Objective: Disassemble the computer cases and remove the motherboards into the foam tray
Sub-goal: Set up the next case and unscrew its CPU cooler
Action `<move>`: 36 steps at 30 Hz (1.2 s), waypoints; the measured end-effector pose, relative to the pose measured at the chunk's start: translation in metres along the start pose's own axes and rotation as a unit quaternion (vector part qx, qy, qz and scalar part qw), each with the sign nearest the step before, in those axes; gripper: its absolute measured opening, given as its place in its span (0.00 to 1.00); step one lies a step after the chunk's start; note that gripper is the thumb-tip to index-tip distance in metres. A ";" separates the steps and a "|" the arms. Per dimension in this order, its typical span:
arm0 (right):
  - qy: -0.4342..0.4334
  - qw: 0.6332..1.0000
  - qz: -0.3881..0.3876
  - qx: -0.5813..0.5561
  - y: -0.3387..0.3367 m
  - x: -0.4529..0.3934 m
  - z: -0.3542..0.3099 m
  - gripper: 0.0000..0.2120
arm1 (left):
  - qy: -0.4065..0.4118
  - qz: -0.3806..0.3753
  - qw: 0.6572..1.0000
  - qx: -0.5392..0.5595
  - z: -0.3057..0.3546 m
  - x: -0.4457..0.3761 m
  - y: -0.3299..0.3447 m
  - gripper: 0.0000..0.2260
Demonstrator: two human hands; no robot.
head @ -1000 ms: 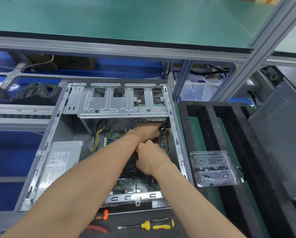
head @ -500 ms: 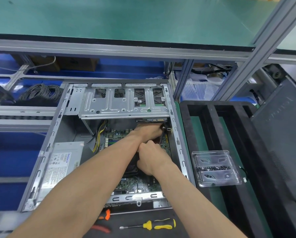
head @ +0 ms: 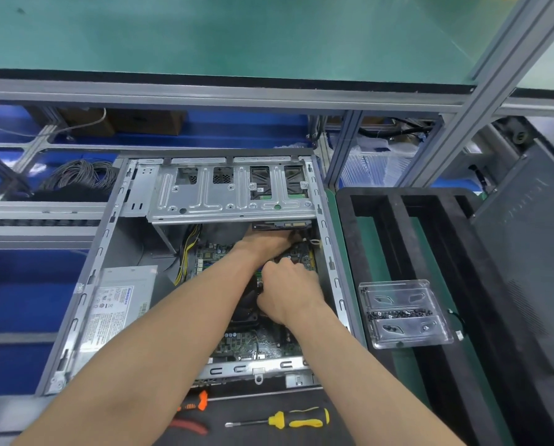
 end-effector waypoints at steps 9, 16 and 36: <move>-0.062 0.985 -0.054 0.150 -0.010 0.015 0.003 0.15 | 0.082 -0.002 0.994 0.068 0.004 0.041 -0.012 0.19; -0.104 0.978 -0.131 0.122 -0.034 0.018 -0.005 0.15 | 0.181 0.003 0.979 0.088 0.021 0.091 -0.015 0.22; -0.132 0.989 -0.054 0.028 -0.024 0.053 -0.026 0.06 | 0.205 0.026 0.977 0.051 0.039 0.127 -0.023 0.11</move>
Point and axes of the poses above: each hand's wrist, its own x-axis away from the middle knuckle, its own y-axis out of the palm, z = x × y, the point moved 6 cm from there along -x, towards the middle knuckle, and after that the axes turned 2 degrees about -x, right-handed, at the moved point
